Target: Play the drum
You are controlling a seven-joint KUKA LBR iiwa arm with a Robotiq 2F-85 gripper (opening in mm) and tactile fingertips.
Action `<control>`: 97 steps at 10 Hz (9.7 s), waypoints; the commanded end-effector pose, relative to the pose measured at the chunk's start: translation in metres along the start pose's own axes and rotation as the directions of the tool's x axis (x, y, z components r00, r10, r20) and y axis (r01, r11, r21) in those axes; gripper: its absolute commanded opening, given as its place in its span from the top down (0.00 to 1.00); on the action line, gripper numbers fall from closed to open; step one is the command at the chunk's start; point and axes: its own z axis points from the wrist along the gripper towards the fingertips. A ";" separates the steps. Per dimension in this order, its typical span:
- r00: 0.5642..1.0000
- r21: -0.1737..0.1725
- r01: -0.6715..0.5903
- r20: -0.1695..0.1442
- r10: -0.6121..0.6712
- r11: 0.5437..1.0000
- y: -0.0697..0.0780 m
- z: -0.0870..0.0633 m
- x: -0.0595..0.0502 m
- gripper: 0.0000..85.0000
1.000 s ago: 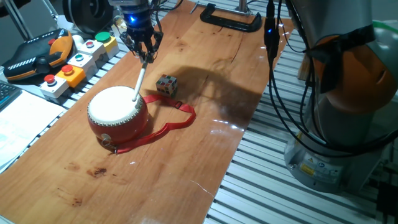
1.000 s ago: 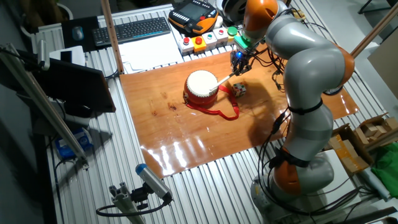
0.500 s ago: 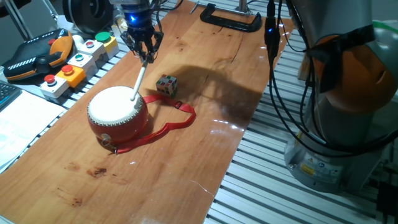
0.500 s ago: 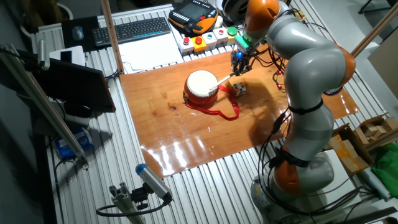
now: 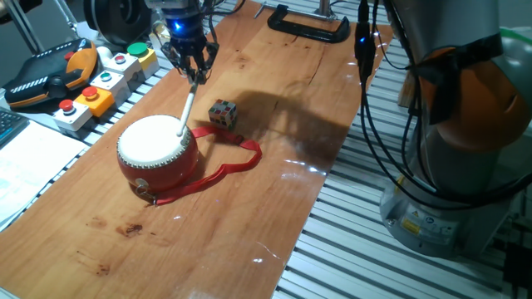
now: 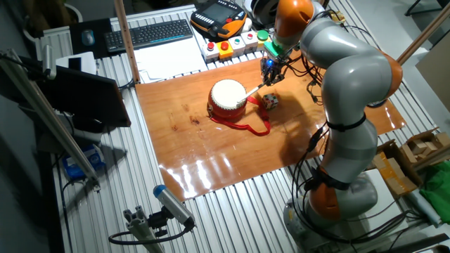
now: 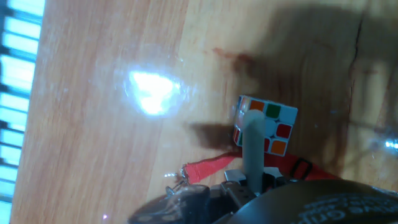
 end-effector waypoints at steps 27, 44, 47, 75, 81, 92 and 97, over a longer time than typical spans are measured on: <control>0.970 -0.093 -0.241 0.009 0.243 0.966 0.025 -0.001 0.005 0.99; 0.966 -0.062 -0.244 -0.099 0.237 0.968 0.023 0.002 0.005 0.99; 0.976 -0.120 -0.214 0.012 0.217 0.970 0.024 0.000 0.002 0.99; 0.982 -0.085 -0.186 -0.041 0.183 0.979 0.028 0.007 -0.001 0.99; 0.980 -0.077 -0.188 -0.074 0.182 0.979 0.027 0.008 0.000 0.99; 0.974 -0.012 -0.221 -0.056 0.220 0.975 0.032 0.001 0.001 0.99; 0.964 -0.006 -0.266 -0.016 0.266 0.964 0.033 0.002 0.001 0.99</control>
